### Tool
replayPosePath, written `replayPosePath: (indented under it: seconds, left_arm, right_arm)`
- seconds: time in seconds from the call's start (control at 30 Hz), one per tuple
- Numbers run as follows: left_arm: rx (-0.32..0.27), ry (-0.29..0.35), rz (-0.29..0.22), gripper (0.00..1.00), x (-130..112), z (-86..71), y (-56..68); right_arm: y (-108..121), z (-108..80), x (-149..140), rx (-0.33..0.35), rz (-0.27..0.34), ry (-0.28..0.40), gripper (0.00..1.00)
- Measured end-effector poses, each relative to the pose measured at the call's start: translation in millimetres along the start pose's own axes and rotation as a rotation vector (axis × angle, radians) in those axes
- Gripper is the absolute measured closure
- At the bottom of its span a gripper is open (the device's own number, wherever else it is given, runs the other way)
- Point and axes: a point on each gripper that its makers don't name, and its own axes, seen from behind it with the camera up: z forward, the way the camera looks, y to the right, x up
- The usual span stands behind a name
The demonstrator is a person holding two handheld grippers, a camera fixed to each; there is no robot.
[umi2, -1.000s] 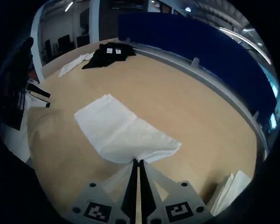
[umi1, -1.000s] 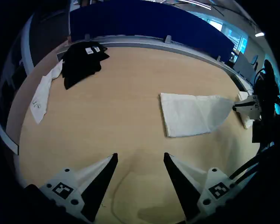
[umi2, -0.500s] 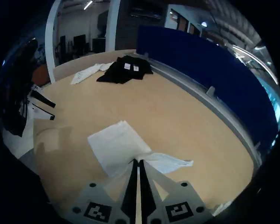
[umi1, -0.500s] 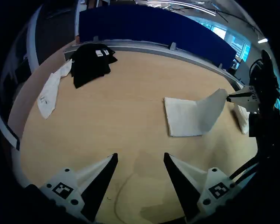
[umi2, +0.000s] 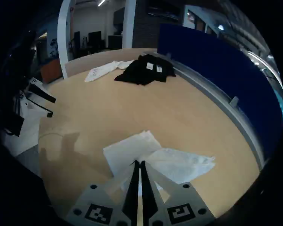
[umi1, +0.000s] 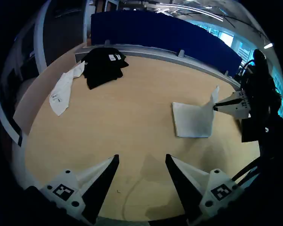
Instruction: Fold towel
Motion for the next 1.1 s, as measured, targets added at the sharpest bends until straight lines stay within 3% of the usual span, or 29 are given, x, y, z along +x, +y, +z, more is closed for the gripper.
replayPosePath:
  seconds: [0.37,0.6,0.63,0.83,1.1]
  left_arm:
    - [0.052,0.018,-0.038,0.09,-12,-23.2,-18.5]
    - [0.058,0.010,-0.059,0.09,-20,-25.5,-21.9]
    - [0.057,0.009,-0.059,0.09,-20,-25.0,-22.1]
    - [0.061,0.010,-0.047,0.09,-18,-21.5,-23.7]
    - [0.059,0.014,-0.038,0.09,-12,-19.3,-22.1]
  right_arm:
    - [-41,77.9,-15,0.095,0.018,-0.068,0.96]
    - [-48,89.3,-24,0.115,0.018,-0.086,0.91]
    - [-47,88.4,-24,0.114,0.015,-0.085,0.87]
    - [-42,81.7,-18,0.096,0.010,-0.065,0.38]
    - [-37,70.2,-17,0.077,0.032,-0.043,0.14]
